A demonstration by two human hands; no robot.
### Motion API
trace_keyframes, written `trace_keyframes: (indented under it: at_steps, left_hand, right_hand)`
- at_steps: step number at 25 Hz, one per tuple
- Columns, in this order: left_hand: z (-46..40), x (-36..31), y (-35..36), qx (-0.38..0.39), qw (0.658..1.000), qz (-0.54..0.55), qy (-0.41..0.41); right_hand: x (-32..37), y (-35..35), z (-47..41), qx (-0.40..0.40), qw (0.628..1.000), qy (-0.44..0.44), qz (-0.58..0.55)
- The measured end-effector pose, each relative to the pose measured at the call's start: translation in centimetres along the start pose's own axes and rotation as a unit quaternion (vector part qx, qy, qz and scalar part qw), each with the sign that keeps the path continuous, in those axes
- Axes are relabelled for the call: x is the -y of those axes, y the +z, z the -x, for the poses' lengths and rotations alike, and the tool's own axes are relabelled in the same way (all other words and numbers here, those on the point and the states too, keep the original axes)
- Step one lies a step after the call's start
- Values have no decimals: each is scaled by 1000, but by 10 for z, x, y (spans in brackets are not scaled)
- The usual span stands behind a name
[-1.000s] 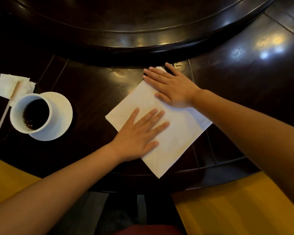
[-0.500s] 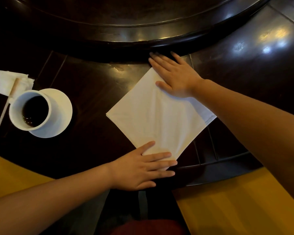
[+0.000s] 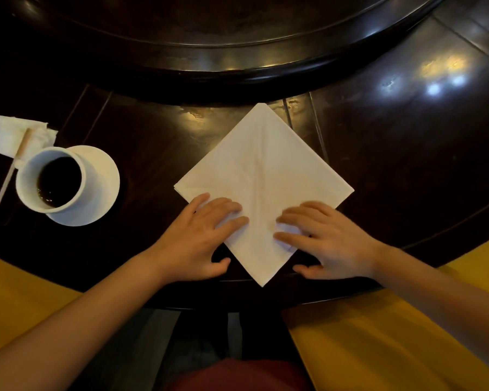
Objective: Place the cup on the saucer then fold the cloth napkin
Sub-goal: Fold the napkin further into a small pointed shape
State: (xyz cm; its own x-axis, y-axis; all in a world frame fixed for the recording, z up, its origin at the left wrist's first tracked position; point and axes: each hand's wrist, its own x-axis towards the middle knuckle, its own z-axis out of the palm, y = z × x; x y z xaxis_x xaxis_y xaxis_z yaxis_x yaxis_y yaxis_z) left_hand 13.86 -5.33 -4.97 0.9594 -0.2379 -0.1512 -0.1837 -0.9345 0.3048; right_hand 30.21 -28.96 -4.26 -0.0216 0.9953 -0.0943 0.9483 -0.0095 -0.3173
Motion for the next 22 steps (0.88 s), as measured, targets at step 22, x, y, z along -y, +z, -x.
trace_keyframes:
  at_steps: [22]
  left_hand:
    - [-8, 27, -9, -64, 992, -14, 111]
  right_hand:
    - [-8, 7, -3, -83, 997, 2, -11]
